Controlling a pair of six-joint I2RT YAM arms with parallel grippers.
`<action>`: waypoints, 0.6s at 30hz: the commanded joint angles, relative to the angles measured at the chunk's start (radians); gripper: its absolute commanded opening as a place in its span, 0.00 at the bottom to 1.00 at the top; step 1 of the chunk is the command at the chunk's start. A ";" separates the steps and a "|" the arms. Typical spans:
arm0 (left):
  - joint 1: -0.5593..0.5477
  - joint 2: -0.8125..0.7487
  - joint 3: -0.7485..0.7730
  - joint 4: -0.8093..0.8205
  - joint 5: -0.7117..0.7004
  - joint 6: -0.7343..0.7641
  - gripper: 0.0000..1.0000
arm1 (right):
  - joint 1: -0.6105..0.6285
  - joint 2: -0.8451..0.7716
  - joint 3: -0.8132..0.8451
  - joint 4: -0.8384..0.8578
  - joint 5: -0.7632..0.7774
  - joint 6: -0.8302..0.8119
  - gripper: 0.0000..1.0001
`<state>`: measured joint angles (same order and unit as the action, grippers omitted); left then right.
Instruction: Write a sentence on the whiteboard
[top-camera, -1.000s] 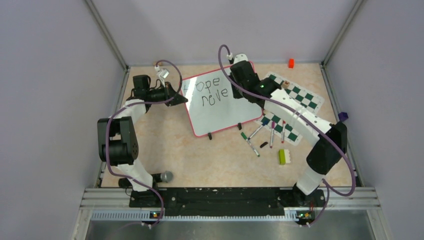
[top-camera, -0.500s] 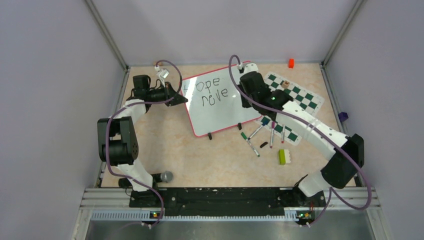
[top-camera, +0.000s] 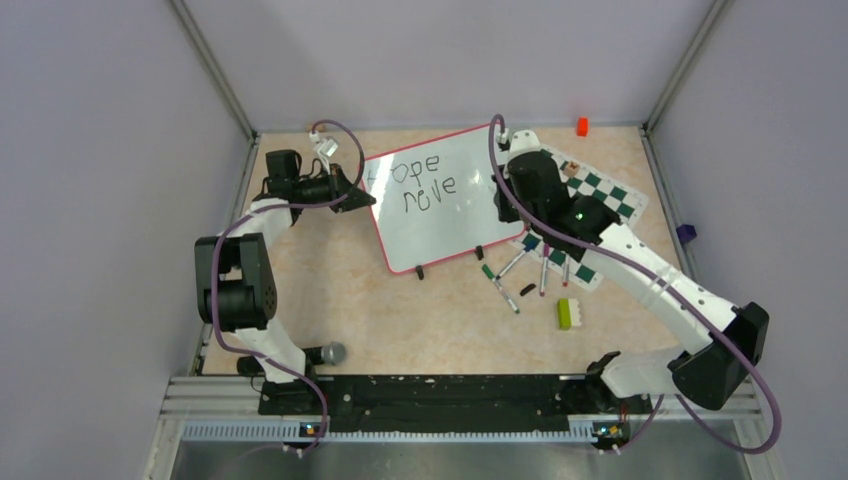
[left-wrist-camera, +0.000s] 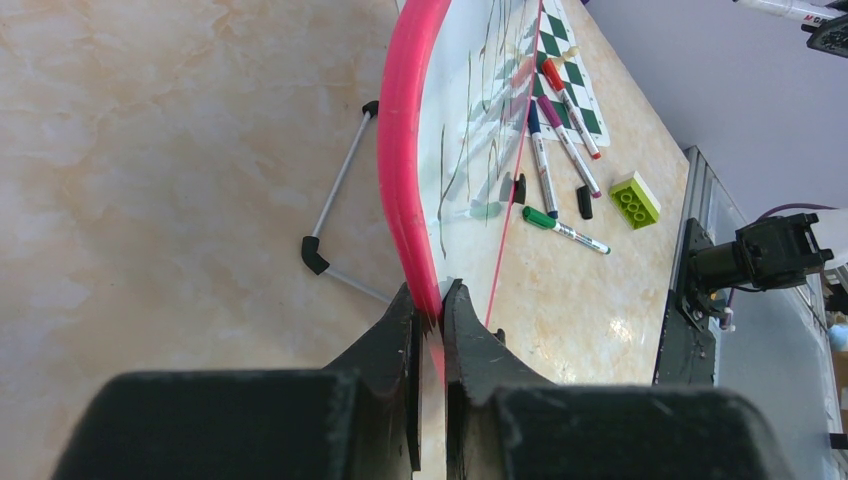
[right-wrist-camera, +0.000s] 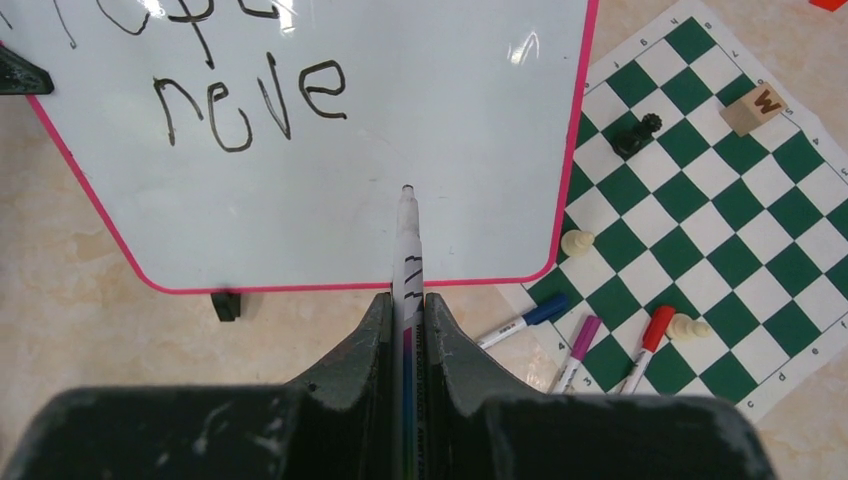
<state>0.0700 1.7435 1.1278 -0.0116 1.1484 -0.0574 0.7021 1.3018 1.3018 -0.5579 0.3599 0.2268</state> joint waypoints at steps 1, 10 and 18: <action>-0.031 0.036 -0.018 -0.024 -0.150 0.133 0.00 | -0.006 -0.032 -0.006 0.056 -0.041 -0.010 0.00; -0.030 0.033 -0.022 -0.018 -0.154 0.131 0.00 | -0.006 -0.048 -0.041 0.104 -0.067 -0.002 0.00; -0.031 0.030 -0.025 -0.011 -0.165 0.121 0.00 | -0.006 -0.049 -0.064 0.104 -0.057 -0.002 0.00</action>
<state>0.0700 1.7435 1.1278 -0.0113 1.1469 -0.0578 0.7021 1.2892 1.2556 -0.4953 0.3004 0.2272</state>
